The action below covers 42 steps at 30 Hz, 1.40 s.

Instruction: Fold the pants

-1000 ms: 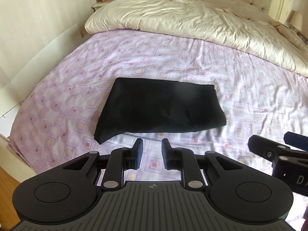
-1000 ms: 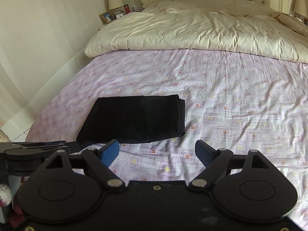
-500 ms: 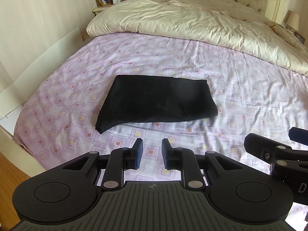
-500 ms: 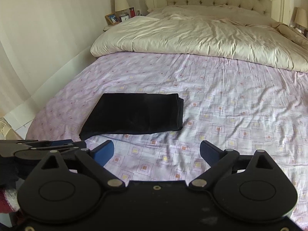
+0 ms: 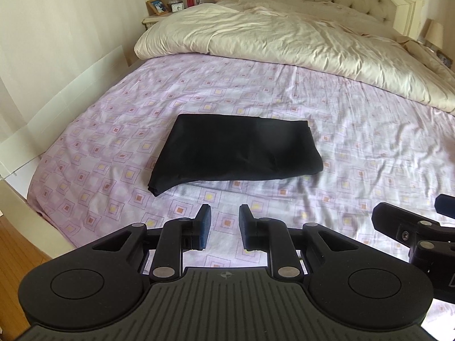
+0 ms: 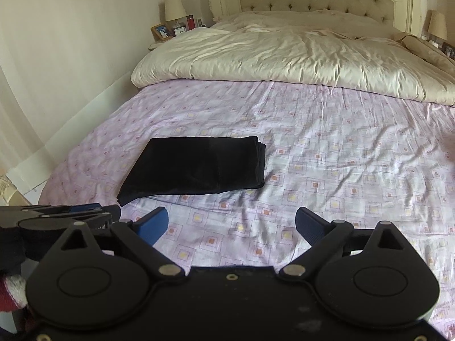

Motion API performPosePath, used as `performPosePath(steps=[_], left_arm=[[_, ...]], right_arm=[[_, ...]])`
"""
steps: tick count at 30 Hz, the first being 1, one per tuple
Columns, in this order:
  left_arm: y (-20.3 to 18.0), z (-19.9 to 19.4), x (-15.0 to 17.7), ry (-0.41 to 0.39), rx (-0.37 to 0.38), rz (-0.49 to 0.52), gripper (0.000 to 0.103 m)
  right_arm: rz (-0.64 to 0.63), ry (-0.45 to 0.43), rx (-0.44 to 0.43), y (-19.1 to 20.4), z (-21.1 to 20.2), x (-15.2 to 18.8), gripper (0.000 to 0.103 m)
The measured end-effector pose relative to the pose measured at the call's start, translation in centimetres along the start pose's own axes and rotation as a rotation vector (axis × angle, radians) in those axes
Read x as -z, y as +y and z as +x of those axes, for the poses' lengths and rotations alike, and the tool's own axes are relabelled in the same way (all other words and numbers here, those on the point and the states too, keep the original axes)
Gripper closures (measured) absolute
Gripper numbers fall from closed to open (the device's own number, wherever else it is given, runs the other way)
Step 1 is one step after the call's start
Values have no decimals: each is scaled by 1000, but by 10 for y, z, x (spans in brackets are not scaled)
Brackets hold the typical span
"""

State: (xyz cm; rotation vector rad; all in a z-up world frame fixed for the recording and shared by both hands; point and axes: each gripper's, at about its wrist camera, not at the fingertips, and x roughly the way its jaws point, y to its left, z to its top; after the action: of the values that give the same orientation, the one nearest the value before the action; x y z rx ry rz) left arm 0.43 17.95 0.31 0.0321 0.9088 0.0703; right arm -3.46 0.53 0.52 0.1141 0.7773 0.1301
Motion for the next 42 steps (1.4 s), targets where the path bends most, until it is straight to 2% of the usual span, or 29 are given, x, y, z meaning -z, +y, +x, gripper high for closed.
performPosePath(steps=[18,35,42], left_arm=[[4,-5,6,-1,1,-11,82],[-1,-5,6,6,-9,24,82],[-2,-4,3,-32,-26,10,82]], right_arm=[[-5,-6,7,8,-10,7,1],[23,1,-4,5,-8,8,1],[29,5,-6,3,-5,7,1]])
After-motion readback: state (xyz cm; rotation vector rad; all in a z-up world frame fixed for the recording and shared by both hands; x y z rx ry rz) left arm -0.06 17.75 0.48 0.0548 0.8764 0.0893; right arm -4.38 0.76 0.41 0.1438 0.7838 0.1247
